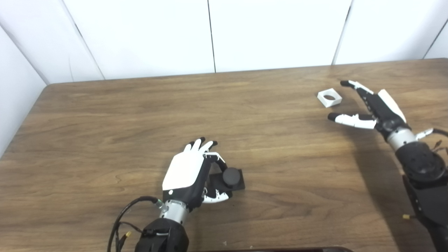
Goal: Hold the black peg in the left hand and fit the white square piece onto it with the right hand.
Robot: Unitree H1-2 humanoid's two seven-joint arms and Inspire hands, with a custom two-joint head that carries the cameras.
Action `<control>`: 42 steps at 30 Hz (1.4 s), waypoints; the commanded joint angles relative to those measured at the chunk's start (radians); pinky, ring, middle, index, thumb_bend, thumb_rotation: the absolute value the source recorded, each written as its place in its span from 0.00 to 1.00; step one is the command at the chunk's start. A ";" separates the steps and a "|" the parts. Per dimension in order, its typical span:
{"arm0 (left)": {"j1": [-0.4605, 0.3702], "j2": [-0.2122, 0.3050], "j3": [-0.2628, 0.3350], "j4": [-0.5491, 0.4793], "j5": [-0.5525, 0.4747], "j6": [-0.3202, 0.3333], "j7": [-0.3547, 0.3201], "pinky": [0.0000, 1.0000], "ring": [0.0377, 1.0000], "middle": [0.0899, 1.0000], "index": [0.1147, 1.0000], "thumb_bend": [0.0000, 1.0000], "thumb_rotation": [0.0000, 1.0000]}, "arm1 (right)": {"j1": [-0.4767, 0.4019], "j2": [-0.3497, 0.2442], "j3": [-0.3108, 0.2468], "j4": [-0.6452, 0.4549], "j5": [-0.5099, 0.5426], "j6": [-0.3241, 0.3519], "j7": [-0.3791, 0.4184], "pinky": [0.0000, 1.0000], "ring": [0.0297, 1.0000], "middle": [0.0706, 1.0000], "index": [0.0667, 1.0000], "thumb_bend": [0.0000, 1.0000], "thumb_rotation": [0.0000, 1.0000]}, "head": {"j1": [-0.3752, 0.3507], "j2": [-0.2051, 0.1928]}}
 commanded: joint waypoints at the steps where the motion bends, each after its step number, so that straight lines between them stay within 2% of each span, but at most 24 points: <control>1: 0.011 0.004 0.002 -0.009 0.002 -0.021 0.009 1.00 1.00 0.92 0.43 0.51 0.05 | -0.074 -0.039 0.011 -0.007 -0.034 -0.021 0.004 1.00 1.00 0.97 0.87 0.83 0.33 | -0.002 0.000; 14: 0.012 0.001 0.011 -0.015 0.010 -0.012 -0.008 1.00 1.00 0.92 0.43 0.51 0.05 | -0.219 -0.106 0.094 0.100 -0.130 -0.040 0.058 1.00 1.00 0.98 0.85 0.83 0.25 | -0.011 -0.005; 23: 0.017 -0.001 0.016 -0.010 0.010 -0.017 0.013 1.00 1.00 0.92 0.43 0.51 0.05 | -0.354 -0.154 0.198 0.226 -0.244 -0.090 0.092 1.00 1.00 0.98 0.79 0.82 0.21 | -0.018 -0.014; 33: 0.019 -0.005 0.020 -0.011 0.011 -0.011 0.012 1.00 1.00 0.92 0.43 0.51 0.05 | -0.466 -0.176 0.306 0.355 -0.358 -0.168 0.113 1.00 1.00 0.98 0.74 0.85 0.18 | -0.016 -0.015; 42: 0.019 -0.008 0.018 -0.007 0.019 -0.012 0.023 1.00 1.00 0.92 0.43 0.51 0.05 | -0.520 -0.173 0.382 0.396 -0.459 -0.175 0.148 1.00 1.00 0.99 0.70 0.85 0.17 | -0.016 -0.014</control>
